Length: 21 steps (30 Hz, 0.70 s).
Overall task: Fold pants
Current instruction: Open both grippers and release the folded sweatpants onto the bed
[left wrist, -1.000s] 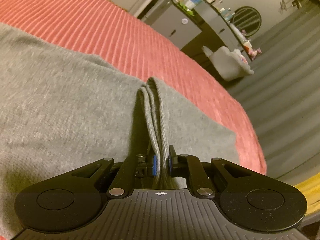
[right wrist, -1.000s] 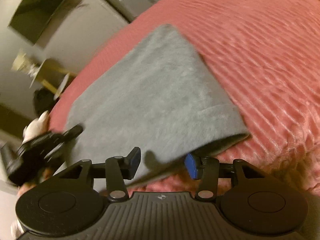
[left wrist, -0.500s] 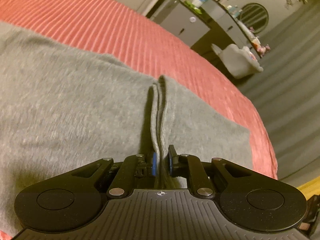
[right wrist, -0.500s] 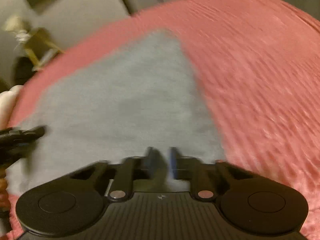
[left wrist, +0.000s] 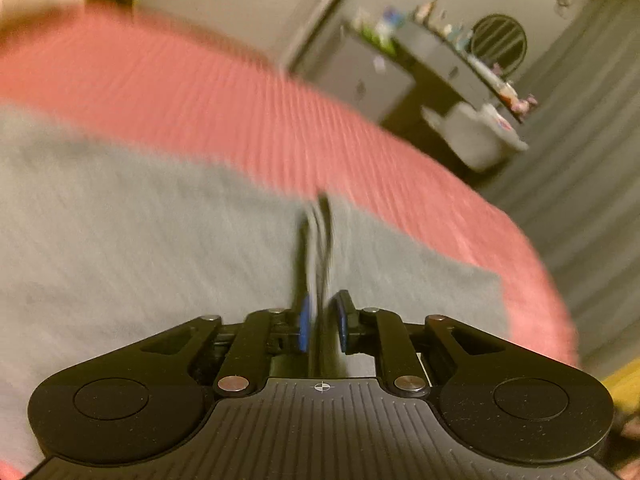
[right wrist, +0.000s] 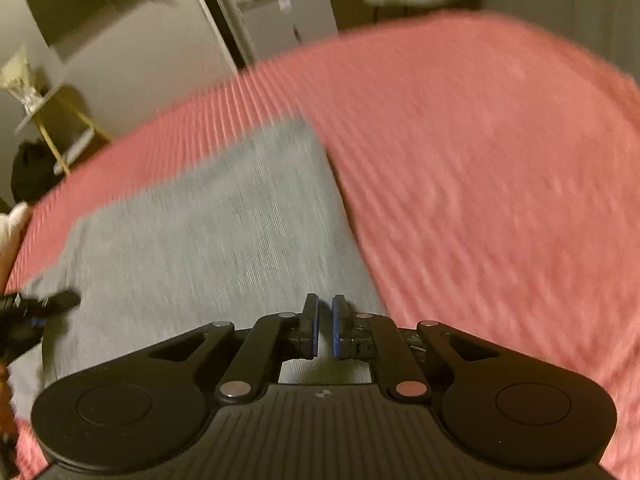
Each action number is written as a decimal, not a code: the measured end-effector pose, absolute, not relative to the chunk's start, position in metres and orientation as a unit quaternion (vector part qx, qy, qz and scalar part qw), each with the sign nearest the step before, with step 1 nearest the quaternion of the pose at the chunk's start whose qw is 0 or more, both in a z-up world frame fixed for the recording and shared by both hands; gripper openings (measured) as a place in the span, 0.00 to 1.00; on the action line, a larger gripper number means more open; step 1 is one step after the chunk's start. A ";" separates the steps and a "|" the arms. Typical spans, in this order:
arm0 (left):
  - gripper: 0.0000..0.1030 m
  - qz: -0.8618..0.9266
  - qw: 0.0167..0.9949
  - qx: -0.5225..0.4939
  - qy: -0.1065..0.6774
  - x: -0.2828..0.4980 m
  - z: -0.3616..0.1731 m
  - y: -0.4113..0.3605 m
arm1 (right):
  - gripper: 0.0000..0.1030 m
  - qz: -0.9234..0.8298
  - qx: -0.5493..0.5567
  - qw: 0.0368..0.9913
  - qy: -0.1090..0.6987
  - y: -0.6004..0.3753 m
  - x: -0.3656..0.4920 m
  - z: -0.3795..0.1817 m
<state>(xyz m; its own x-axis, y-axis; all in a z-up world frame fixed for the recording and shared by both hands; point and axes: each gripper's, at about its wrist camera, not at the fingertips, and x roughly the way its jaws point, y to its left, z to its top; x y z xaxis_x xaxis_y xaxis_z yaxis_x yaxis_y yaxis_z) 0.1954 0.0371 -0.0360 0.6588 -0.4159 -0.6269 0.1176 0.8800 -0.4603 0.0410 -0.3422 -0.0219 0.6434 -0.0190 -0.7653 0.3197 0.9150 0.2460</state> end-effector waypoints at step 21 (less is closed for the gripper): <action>0.42 -0.231 0.871 -0.119 0.417 0.200 -0.076 -0.015 | 0.12 -0.091 0.128 0.909 0.387 -0.344 0.155 -0.055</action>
